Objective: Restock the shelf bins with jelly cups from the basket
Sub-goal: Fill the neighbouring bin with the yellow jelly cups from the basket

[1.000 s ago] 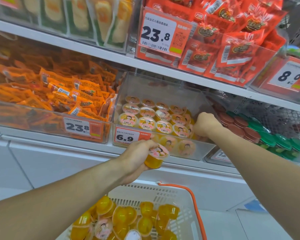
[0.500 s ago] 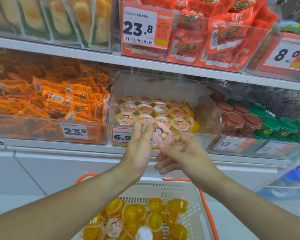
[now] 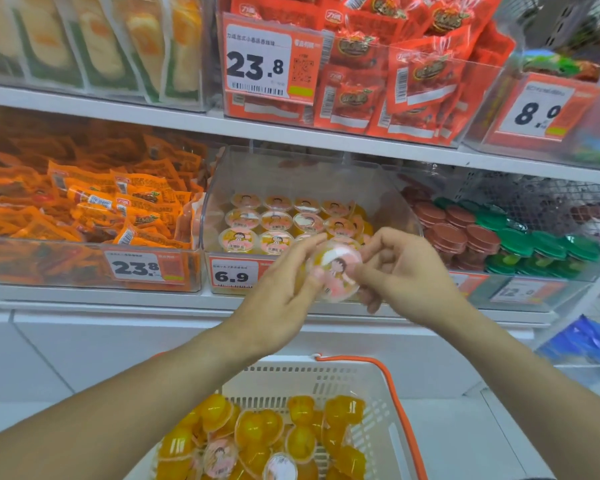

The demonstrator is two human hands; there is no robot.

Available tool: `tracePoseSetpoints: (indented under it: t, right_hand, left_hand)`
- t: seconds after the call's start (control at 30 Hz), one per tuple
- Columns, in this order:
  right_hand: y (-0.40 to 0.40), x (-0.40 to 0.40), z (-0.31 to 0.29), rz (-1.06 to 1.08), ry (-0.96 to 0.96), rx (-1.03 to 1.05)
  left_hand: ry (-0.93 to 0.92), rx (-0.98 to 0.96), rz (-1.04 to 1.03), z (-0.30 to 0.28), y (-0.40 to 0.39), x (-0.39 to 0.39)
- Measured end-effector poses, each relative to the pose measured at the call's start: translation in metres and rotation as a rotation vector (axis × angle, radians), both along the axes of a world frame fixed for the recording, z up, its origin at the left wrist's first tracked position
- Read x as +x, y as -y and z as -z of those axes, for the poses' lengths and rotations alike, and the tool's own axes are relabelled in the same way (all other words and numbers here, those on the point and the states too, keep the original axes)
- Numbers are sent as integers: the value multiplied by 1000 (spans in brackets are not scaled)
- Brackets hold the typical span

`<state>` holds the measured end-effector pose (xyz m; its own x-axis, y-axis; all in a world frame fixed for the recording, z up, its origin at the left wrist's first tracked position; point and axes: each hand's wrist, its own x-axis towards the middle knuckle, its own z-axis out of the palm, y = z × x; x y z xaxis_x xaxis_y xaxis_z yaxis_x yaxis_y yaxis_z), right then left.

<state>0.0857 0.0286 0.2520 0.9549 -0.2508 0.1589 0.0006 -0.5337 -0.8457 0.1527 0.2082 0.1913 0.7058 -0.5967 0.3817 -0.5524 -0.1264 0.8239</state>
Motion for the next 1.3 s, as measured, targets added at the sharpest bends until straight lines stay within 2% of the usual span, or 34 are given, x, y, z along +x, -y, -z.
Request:
tracePoseSetpoints:
  t: [0.1,0.17,0.23,0.33,0.53,0.83,1.0,1.3]
  right_hand:
    - [24,22,-17,202,95,-555]
    - [36,42,-24,280,41,-775]
    - [40,60,-23,321,-92,-914]
    - [33,72,-17,309,-254,-1072]
    - [28,84,-13,337,-404,-1122]
    - [20,98,-24,245,-859,-1050]
    - [29,113,-20,213,-717,-1047]
    - [37,116,-1,184,-791,-1056]
  left_hand:
    - [414,425,-175,12,-10,14]
    - [528,614,-203,20,-16,23]
    - [567,670,-191,26,-20,28]
    - [558,632,-186,26,-20,28]
    - [586,597,-202,27,-19,29]
    - [589,589,-229,28,-16,29]
    - [595,567,-242,29,-15,29]
    - [596,555,-241,33,-15,32]
